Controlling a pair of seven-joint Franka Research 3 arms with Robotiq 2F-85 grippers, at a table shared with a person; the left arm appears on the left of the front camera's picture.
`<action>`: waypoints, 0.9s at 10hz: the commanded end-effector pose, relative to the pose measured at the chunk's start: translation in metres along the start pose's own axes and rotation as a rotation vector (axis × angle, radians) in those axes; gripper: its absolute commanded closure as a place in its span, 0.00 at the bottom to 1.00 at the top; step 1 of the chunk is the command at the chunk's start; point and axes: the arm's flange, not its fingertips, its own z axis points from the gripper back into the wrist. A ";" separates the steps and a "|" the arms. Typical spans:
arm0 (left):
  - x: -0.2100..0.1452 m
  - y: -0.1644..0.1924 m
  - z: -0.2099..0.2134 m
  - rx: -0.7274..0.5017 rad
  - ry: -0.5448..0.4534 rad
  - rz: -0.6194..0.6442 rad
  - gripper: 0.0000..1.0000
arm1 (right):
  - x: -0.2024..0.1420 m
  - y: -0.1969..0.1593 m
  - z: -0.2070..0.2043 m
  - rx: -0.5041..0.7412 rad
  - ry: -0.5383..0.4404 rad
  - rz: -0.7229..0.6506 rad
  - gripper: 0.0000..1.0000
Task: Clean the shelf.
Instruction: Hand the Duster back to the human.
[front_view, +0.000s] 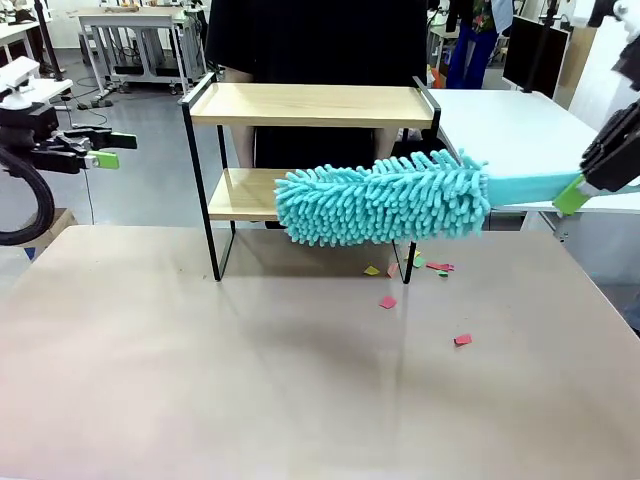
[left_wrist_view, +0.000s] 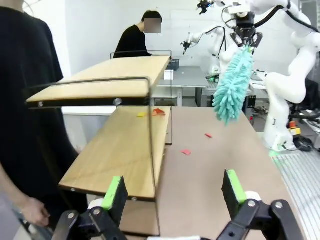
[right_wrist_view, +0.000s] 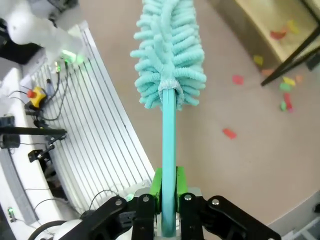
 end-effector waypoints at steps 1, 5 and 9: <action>0.002 -0.028 -0.001 0.047 0.020 0.013 0.00 | -0.002 -0.005 -0.015 0.053 0.059 0.028 0.87; 0.002 -0.014 0.000 0.016 0.001 0.003 0.00 | -0.002 -0.004 -0.008 0.014 0.017 0.010 0.87; 0.015 -0.078 -0.029 0.048 -0.037 0.084 0.00 | -0.027 -0.046 -0.051 0.099 -0.220 0.065 0.87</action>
